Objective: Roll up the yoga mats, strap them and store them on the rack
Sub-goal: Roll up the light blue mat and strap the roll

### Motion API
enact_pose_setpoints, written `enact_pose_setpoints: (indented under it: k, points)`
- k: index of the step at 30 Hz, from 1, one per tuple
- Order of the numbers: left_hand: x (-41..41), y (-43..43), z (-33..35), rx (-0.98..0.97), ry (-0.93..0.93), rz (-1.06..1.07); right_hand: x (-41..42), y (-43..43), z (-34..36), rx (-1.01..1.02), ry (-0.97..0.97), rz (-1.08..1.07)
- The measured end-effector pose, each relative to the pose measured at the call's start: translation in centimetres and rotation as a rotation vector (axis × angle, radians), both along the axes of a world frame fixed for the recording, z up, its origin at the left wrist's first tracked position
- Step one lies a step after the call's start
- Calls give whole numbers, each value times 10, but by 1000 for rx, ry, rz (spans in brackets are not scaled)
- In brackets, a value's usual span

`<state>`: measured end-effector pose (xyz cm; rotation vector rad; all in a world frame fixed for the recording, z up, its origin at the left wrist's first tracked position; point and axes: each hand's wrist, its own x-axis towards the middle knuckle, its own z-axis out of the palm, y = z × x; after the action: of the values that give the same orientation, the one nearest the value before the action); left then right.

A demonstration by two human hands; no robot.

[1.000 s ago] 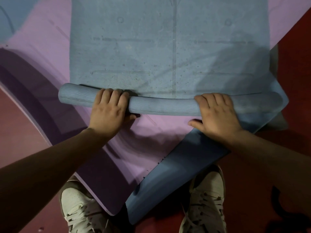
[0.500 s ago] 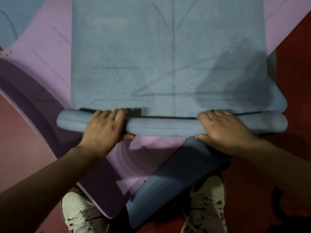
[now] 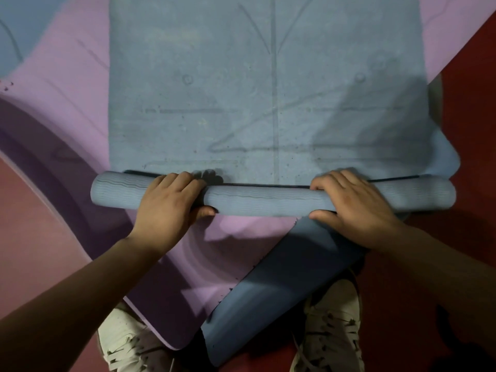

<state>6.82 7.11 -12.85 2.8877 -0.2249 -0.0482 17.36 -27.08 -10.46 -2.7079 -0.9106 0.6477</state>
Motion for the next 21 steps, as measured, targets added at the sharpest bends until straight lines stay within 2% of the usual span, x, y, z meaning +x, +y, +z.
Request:
enact_pose_setpoints:
  k: [6, 14, 18, 21]
  points:
    - [14, -2, 4, -16, 45, 34, 7, -1, -5, 8, -27, -31]
    - [16, -8, 10, 36, -52, 73, 16, 8, -4, -58, -116, -19]
    - [13, -7, 11, 94, 15, 17, 20, 11, -3, -43, -99, -56]
    - [13, -12, 13, 92, 35, 70, 19, 10, -4, -31, -127, -48]
